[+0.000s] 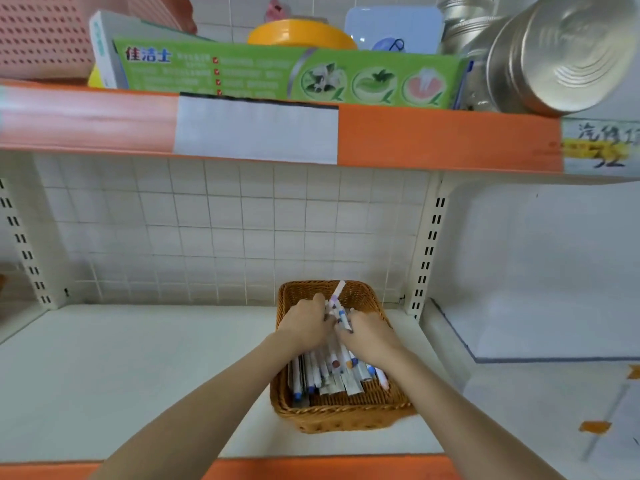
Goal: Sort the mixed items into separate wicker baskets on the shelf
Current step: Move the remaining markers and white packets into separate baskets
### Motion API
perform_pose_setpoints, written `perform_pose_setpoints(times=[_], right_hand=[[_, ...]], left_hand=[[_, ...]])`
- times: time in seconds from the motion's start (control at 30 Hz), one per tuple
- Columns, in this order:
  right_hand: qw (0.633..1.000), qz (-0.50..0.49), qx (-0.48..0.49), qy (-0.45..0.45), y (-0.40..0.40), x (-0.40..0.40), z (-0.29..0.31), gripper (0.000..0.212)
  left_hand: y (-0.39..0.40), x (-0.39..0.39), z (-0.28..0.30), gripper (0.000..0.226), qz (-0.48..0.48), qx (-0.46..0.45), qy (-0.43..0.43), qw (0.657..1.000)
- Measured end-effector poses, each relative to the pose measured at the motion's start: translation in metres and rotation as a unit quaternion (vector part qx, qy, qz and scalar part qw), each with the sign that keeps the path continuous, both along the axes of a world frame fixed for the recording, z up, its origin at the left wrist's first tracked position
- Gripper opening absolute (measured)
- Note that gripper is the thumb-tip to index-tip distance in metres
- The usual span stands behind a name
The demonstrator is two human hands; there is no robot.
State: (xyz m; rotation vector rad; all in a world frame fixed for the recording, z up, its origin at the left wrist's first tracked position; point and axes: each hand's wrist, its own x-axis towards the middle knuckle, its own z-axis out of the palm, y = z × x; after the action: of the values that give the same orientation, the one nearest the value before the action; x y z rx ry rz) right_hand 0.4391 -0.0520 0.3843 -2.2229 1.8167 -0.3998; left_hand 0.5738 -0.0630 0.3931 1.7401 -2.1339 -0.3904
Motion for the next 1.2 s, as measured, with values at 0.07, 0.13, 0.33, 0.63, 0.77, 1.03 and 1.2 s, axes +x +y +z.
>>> perform_pose_setpoints(times=[0.07,0.13,0.33,0.63,0.77,1.03,1.2], right_hand=[[0.999,0.011,-0.030,0.005,0.005,0.003,0.005,0.020],[0.999,0.019,-0.050,-0.001,0.009,0.006,0.010,0.021],[0.993,0.100,-0.056,-0.017,0.033,0.033,0.017,0.016],[0.975,0.218,-0.030,0.006,0.082,0.122,0.028,0.025],[0.970,0.243,-0.019,0.016,0.097,0.169,0.023,0.028],[0.964,0.263,0.001,0.029,0.148,0.302,0.004,0.030],[0.962,0.273,-0.024,0.005,0.181,0.374,0.003,0.029]], left_hand=[[0.008,0.001,0.007,0.015,0.010,-0.025,0.016,1.000],[0.017,0.006,0.014,0.020,0.029,-0.055,0.029,0.998],[0.056,0.049,0.014,0.021,0.133,-0.059,0.000,0.989],[0.120,0.149,0.004,0.013,0.251,0.000,-0.017,0.968],[0.151,0.198,-0.002,0.021,0.266,0.017,-0.052,0.962],[0.232,0.329,-0.010,0.023,0.331,0.038,-0.064,0.941],[0.264,0.394,-0.008,0.021,0.338,0.025,-0.052,0.939]])
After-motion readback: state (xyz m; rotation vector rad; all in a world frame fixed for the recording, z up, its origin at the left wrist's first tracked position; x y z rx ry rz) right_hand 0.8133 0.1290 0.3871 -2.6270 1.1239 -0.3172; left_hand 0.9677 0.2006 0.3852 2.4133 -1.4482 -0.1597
